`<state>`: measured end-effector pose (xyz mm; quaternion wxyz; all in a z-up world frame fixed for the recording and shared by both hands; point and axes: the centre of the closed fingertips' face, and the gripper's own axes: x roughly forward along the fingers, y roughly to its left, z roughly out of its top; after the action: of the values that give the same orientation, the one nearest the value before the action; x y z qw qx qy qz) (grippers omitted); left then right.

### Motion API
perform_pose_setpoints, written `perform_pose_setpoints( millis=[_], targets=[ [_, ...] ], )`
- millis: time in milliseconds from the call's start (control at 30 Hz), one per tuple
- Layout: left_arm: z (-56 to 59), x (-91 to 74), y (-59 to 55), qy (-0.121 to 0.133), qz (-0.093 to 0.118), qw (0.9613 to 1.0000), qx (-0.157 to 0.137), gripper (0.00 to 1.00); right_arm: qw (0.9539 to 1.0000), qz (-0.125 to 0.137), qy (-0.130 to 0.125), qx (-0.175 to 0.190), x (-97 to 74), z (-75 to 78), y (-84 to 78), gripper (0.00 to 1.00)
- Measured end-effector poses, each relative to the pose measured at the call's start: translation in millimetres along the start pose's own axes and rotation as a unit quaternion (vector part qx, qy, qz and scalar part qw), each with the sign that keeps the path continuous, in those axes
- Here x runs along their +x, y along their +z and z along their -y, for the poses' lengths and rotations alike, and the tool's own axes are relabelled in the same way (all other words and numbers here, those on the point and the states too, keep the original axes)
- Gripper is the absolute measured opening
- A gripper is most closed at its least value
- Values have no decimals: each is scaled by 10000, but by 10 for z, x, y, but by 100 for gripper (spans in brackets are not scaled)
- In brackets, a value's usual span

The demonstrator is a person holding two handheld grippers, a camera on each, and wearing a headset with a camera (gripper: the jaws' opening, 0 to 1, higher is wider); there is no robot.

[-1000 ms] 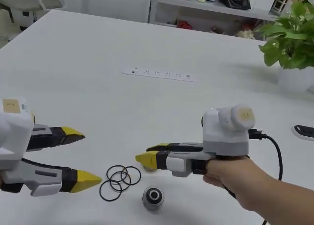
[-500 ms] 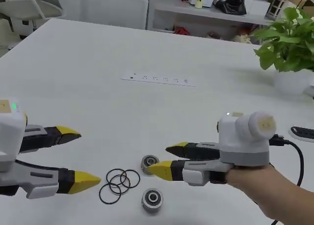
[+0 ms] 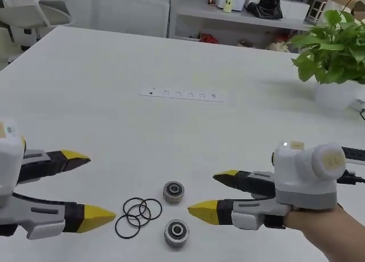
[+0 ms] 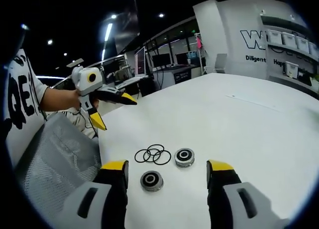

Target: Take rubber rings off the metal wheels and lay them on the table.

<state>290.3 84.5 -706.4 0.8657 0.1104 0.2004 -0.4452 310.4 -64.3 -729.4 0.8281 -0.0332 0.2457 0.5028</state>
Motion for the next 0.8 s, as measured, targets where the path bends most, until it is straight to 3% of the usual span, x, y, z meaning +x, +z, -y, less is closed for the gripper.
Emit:
perform_pose_setpoints(
  millis=[333,800],
  targets=[
    [33,-50,-44,63,-9,10000,5,73,9987,-207,-131,-442,-126,-23,-202,69],
    [86,-95,-151,101,-71,9999,-17,77,9983,-264,-246,-465,-272,-13,-342,73]
  ],
)
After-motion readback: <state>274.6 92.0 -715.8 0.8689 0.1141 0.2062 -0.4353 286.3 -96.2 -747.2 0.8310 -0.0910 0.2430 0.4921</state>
